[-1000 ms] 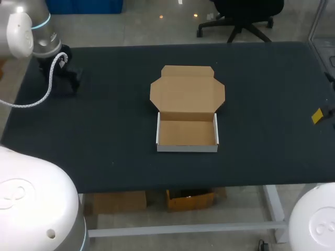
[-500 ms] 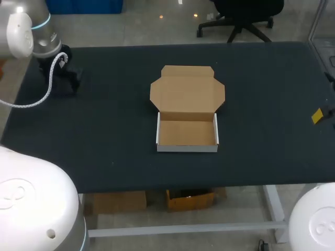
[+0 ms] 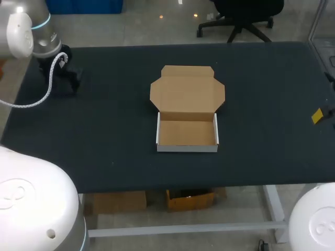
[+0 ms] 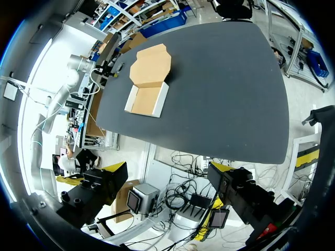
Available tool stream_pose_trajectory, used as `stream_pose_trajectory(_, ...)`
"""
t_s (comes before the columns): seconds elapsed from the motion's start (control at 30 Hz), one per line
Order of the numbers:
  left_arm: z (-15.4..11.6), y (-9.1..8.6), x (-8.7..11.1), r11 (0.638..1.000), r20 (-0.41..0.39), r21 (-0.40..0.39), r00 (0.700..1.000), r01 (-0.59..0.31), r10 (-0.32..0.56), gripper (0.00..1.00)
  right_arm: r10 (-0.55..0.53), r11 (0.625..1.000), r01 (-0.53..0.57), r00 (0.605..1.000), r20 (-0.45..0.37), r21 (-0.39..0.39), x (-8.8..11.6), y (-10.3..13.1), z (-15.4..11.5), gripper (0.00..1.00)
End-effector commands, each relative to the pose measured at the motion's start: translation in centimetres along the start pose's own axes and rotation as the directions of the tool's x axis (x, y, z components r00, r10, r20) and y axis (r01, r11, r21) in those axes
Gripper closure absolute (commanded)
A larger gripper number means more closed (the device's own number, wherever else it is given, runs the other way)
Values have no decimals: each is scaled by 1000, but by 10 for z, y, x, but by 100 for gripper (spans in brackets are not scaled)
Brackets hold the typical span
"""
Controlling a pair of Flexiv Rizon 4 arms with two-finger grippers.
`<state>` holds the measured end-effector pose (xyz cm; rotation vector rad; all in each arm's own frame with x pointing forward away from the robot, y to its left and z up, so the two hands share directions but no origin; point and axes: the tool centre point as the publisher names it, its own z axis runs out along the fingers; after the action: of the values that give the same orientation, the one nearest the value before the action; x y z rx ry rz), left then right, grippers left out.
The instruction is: Assemble the packaging by folding the flat box into shape, placing the metal phone stand inside, and closing the box properly
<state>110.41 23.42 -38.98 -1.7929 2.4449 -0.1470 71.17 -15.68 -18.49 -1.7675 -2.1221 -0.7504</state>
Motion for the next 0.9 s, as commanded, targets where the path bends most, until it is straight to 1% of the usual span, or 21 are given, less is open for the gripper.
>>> stream_pose_trajectory(0.03,-1,1,1,1000,4,0,1000,1,-1,0,-1,1000,1,1000,-1,1,1,-1,-2,0)
stream_pose_trajectory(0.53,-2,2,-2,1000,-7,2,1000,15,-15,0,-1,1000,1,1000,-1,1,1,-1,-2,0)
stream_pose_trajectory(0.7,-3,2,-4,999,5,-4,999,39,-39,0,-1,1000,1,1000,-1,1,1,-1,-2,0)
stream_pose_trajectory(0.73,-3,1,-4,999,21,-14,999,49,-49,0,-1,1000,1,1000,-1,1,1,-1,-2,0)
stream_pose_trajectory(0.9,-1,-2,-1,999,22,-10,999,34,-34,0,-1,1000,1,1000,-1,1,1,-1,-2,0)
